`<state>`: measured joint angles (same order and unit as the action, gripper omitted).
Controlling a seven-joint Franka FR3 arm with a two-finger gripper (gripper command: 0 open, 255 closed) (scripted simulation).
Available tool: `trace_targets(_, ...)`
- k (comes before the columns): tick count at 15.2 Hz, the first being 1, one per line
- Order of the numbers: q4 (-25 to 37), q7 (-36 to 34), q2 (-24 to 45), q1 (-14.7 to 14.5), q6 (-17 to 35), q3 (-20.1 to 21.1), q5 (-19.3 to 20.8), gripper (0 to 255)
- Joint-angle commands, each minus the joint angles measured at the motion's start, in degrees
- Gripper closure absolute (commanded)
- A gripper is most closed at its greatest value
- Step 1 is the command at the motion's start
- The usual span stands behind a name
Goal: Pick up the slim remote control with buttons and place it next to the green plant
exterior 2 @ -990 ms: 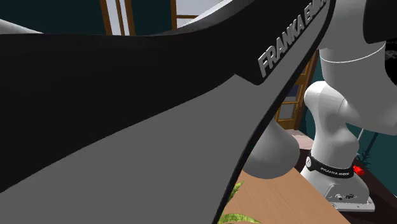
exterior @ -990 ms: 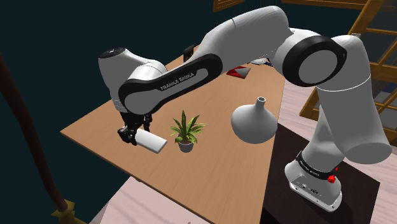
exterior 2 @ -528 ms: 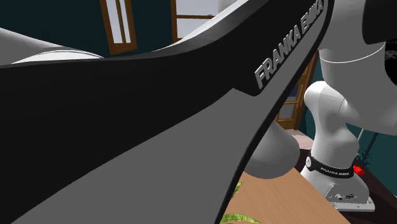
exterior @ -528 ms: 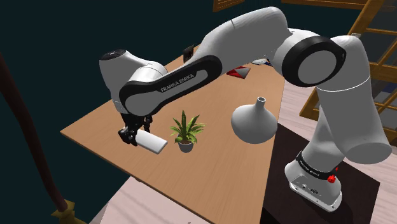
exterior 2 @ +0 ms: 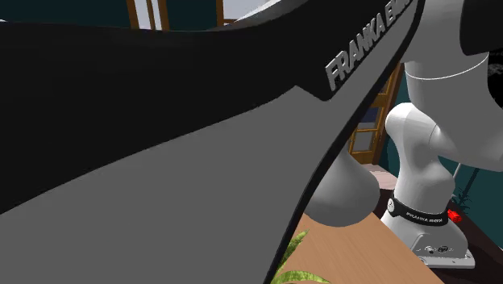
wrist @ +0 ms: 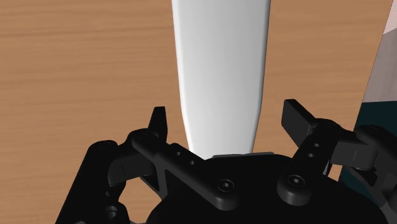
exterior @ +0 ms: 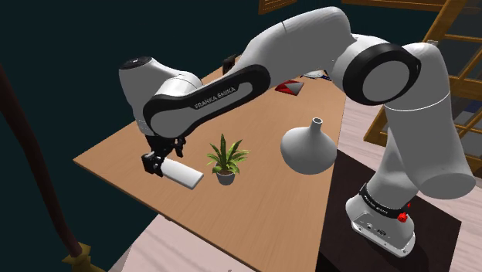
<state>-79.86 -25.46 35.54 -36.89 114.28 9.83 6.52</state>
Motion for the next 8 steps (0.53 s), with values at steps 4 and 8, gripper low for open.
trace_targets(4, 3.4, 0.24, -1.78, -0.06, -5.17, 0.23, -0.37, 0)
trace_targets(8, 3.4, 0.24, -1.78, -0.06, -5.17, 0.23, -0.37, 0)
